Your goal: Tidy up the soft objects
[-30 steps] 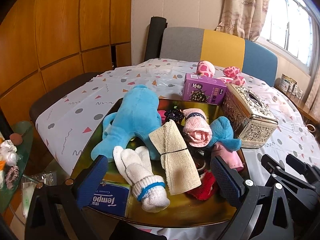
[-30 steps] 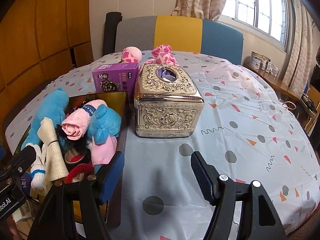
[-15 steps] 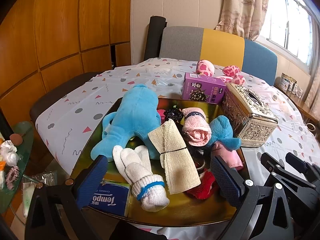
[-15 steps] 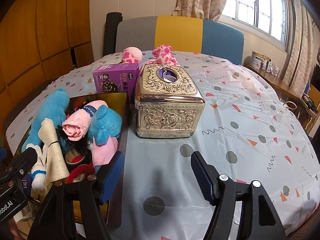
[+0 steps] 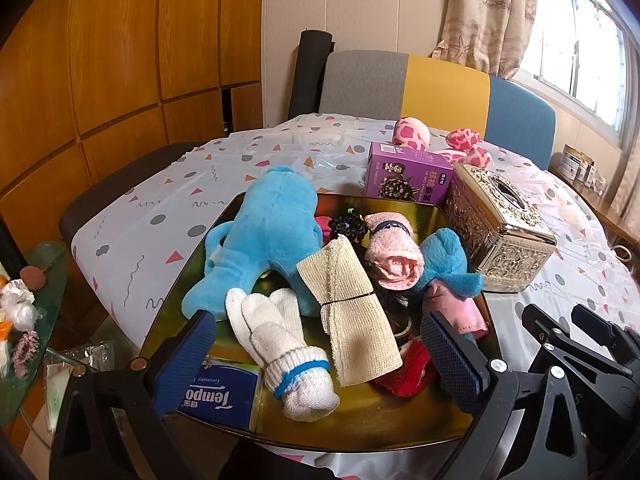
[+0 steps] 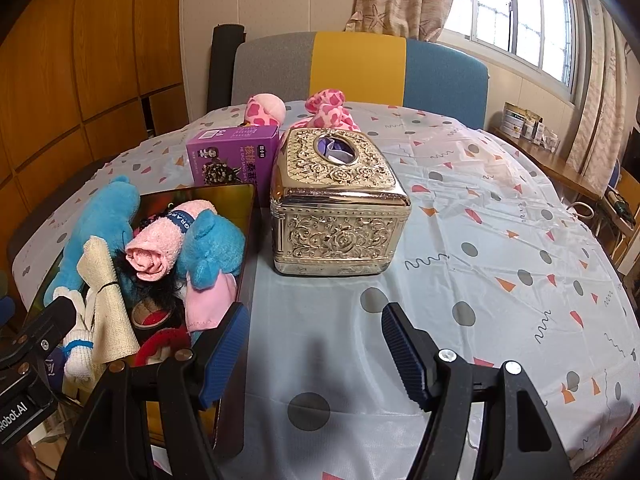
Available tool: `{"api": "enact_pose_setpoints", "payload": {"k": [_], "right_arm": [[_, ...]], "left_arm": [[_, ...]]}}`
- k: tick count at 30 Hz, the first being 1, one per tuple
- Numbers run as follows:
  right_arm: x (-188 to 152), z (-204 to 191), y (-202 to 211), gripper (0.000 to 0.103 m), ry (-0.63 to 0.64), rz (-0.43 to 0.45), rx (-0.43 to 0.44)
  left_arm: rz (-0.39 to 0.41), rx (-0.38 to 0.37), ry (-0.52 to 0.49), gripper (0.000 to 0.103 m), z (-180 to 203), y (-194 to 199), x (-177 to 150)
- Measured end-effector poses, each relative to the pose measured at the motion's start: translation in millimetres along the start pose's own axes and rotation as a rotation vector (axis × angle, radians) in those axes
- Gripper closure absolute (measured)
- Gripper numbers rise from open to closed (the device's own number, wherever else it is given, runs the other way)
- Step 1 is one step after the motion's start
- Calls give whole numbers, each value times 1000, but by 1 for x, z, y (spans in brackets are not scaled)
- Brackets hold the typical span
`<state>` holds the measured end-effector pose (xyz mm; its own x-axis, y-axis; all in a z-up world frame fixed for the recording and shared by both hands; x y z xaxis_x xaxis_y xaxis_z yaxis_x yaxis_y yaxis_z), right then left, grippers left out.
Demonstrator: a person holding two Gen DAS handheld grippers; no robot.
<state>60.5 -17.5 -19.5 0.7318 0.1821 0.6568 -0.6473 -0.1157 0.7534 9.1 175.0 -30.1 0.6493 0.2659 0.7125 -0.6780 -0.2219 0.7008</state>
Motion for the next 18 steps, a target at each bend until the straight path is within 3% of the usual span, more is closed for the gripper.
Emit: {"api": "enact_pose_setpoints", "payload": {"k": [18], "right_arm": [[0, 1, 1, 33, -3, 2, 0]], "left_arm": [[-5, 2, -5, 0, 1, -1, -3]]}}
Point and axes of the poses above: each gripper's, at about its wrist camera, not at the fingertips, and y roughly against the way its jaws point, z to its right, x to its top, the point moved 6 cm from there along -y, roughly the way its jaws point, and after that the axes turned 6 degrees about -z, right-handed, at the moved point
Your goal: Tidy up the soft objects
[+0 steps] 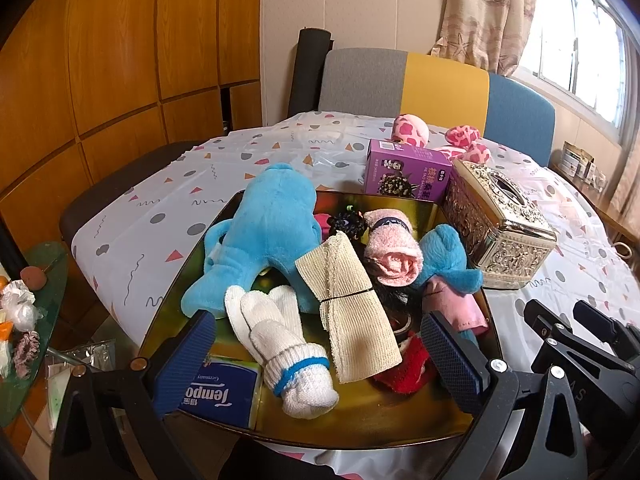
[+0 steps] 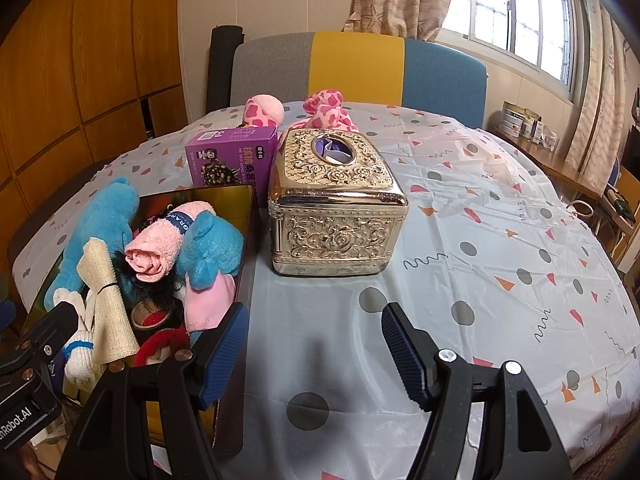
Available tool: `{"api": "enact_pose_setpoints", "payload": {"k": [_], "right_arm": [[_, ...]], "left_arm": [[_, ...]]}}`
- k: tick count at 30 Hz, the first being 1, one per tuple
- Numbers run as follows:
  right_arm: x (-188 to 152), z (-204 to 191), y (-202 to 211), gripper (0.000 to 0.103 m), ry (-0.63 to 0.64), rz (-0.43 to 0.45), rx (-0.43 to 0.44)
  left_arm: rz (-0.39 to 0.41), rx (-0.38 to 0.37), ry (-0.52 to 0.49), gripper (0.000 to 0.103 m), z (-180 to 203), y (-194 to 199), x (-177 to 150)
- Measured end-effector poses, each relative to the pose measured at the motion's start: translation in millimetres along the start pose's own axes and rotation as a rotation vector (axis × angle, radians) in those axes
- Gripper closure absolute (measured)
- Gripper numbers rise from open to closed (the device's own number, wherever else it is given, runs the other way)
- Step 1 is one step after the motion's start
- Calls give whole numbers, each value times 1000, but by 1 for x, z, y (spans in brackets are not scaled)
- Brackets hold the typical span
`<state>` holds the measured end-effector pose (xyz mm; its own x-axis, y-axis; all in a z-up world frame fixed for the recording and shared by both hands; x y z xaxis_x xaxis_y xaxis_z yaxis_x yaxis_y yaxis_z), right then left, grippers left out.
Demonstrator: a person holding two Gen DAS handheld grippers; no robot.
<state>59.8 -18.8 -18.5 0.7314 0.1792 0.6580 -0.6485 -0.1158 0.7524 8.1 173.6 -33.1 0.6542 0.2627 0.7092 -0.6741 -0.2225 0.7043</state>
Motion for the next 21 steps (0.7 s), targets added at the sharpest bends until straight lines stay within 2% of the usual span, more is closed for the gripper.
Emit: {"api": "enact_pose_setpoints", "payload": {"k": [21], "right_arm": [[0, 0, -2, 33, -6, -3, -5]], "left_arm": [[-14, -1, -4, 0, 2, -3, 0]]}}
Point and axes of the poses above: each gripper's, at about its wrist camera, not at the fingertips, and y roughly against the way its jaws point, z to its right, x to its top, the point moved 6 cm from there along -y, roughly the way its jaws point, and after that the axes turned 6 degrees about -z, right-handed, at the moved point
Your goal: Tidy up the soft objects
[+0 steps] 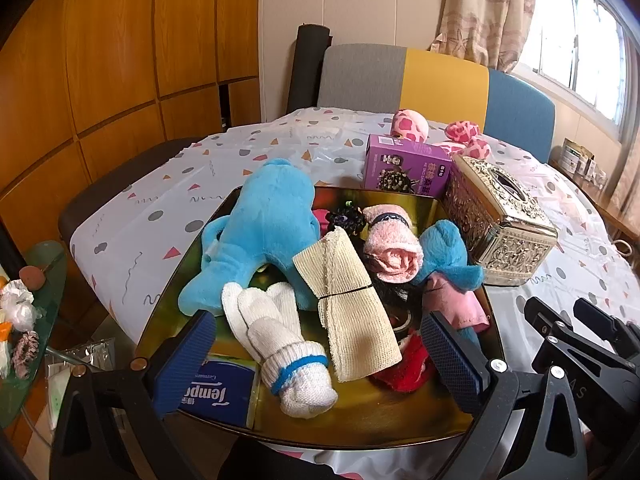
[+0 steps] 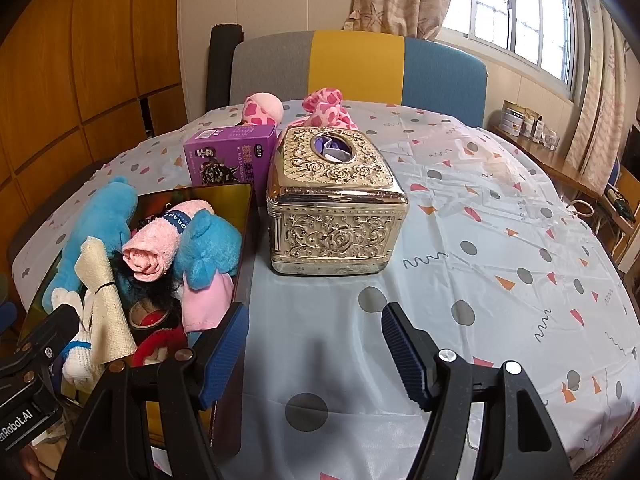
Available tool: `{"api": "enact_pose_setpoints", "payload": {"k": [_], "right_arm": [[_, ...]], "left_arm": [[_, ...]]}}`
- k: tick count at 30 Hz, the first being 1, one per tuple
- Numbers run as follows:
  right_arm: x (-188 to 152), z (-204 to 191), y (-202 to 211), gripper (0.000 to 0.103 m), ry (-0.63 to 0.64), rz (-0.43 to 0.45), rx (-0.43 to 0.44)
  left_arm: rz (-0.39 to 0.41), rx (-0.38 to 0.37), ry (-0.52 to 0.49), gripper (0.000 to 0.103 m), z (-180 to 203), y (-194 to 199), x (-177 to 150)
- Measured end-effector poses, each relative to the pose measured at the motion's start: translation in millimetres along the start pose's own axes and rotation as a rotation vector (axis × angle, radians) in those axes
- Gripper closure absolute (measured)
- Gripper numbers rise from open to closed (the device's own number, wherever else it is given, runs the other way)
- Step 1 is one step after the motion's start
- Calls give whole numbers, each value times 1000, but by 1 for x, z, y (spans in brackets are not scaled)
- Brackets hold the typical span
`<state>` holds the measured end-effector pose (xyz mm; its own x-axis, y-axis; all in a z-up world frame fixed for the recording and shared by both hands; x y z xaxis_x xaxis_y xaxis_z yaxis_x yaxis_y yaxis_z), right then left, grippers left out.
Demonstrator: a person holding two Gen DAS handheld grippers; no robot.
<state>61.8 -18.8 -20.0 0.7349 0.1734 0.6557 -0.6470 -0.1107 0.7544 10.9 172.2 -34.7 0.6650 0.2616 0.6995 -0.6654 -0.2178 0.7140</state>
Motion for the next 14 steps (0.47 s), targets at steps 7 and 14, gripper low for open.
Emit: {"api": "enact_pose_setpoints", "payload": {"k": [7, 14], "right_arm": [[-2, 1, -4, 33, -8, -8, -1], [-1, 7, -6, 33, -26, -13, -2]], "left_arm": [[-9, 3, -20, 1, 0, -3, 0], [12, 13, -19, 0, -2, -2, 0]]}}
Point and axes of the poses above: each gripper's, at about its wrist camera, not at the fingertips, and y roughly against the way its jaws point, z to its right, x to its top, the point moved 6 cm from there along -y, roughly the way its jaws point, and after that the axes turned 6 degrees about -z, right-handed, at the moved point
